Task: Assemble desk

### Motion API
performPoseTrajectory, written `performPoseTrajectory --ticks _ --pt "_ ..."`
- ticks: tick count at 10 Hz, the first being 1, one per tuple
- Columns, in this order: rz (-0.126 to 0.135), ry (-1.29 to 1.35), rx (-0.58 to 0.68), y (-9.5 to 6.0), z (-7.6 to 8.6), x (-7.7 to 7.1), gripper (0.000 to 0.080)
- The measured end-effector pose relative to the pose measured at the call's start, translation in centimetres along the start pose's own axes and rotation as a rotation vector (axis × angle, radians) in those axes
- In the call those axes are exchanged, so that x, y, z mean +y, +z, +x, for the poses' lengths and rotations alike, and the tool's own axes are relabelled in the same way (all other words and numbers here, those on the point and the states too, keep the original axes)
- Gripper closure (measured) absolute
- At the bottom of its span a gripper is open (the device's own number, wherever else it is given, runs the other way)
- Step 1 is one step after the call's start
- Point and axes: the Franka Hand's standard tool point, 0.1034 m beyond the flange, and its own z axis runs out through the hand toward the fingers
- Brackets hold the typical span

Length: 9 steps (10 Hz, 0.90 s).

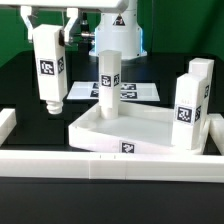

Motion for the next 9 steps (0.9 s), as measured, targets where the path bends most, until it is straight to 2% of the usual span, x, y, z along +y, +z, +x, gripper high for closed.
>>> performPoseTrajectory --ticks 1,3,5,8,9 --pt "-0.005 0.008 0.083 -0.2 -0.2 -0.9 0.0509" --pt "0.014 0.022 0.093 0.0 -1.0 -3.0 0.0509" --pt "0.007 0.014 0.092 0.6 -0.5 -3.0 0.0509" --pt "0.006 0.016 0.093 0.6 -0.8 -2.9 0.0509" --pt "-0.001 0.035 0.116 0.3 -2.2 -2.5 0.0509"
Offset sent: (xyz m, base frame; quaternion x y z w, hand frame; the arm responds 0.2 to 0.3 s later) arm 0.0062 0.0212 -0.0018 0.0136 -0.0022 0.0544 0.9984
